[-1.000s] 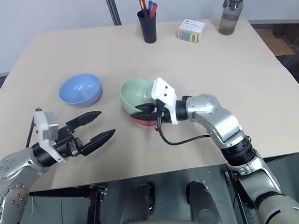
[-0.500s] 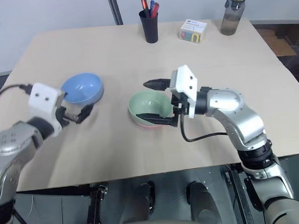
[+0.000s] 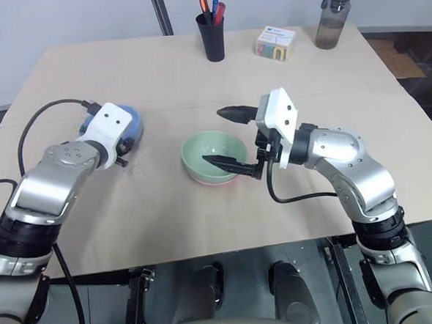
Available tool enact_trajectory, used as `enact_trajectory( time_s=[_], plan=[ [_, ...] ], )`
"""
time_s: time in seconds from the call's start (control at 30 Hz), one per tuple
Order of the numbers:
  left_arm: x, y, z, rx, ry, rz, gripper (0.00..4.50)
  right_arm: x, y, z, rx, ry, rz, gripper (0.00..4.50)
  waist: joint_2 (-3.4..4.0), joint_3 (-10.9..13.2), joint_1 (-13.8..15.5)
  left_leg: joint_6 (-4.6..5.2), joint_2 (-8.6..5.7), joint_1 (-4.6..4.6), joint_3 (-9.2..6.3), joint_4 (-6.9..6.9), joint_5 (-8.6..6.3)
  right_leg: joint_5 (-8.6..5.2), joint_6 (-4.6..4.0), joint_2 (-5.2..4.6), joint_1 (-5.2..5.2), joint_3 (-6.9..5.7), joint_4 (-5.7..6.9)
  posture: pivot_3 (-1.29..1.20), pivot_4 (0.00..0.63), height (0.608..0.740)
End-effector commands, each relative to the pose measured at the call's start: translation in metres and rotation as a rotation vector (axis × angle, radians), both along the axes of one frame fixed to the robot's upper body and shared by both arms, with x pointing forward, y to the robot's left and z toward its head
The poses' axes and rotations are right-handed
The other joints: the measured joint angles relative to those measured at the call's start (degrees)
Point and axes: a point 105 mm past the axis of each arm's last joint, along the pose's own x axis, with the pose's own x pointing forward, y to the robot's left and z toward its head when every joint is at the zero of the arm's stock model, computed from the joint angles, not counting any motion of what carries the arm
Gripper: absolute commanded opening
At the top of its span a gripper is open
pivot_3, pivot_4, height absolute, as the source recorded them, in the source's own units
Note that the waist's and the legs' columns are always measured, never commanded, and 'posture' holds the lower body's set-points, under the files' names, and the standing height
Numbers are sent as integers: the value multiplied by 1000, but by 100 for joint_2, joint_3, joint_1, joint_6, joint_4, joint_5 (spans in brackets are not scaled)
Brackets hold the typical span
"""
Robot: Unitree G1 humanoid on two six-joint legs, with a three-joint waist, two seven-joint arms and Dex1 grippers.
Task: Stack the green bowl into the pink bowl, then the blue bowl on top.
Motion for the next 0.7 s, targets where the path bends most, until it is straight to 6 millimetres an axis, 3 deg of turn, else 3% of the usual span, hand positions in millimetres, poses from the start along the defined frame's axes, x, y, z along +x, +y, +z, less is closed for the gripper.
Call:
enact_trajectory(
  time_s=[0.03, 0.3, 0.37, 0.43, 0.5, 0.7],
  plan=[
    [5, -5, 14, 11, -41, -32, 24, -8, -6, 9, 10, -63, -13, 4500, 0, 0, 2, 0, 0, 0, 0, 0, 0, 0, 0, 0, 0, 0, 0, 0, 150, 740],
    [2, -14, 24, -28, -50, -97, 24, -7, -18, 4, -2, -63, -62, 4500, -1, 0, 2, 0, 0, 0, 0, 1, 0, 0, 1, 0, 1, 0, 1, 0, 150, 740],
    [-2, -38, 34, -122, -53, -250, 24, -7, -24, 3, -2, -57, -83, 4500, -1, 1, 6, 0, 0, -1, 0, 2, 0, 0, 1, 0, 1, 0, 1, 0, 150, 740],
    [-21, -82, 52, -221, -77, -566, 24, -10, -35, 0, -1, -49, -113, 4500, -2, 1, 31, 0, 0, -3, -1, 3, 0, 0, 0, 0, 1, 0, 1, 0, 150, 740],
    [-39, -106, 66, -227, -113, -785, 24, -16, -44, -2, 2, -46, -129, 4500, -5, 3, 73, 0, -2, -9, -2, 5, 0, 1, -2, -6, 1, -2, -3, 0, 150, 740],
    [-68, -132, 83, -228, -107, -1121, 24, -54, -83, -22, -47, -86, -194, 4500, -3, 4, 144, 0, -6, -2, 3, 4, -1, -2, -2, -10, 9, 2, -9, 0, 150, 740]
  ],
)
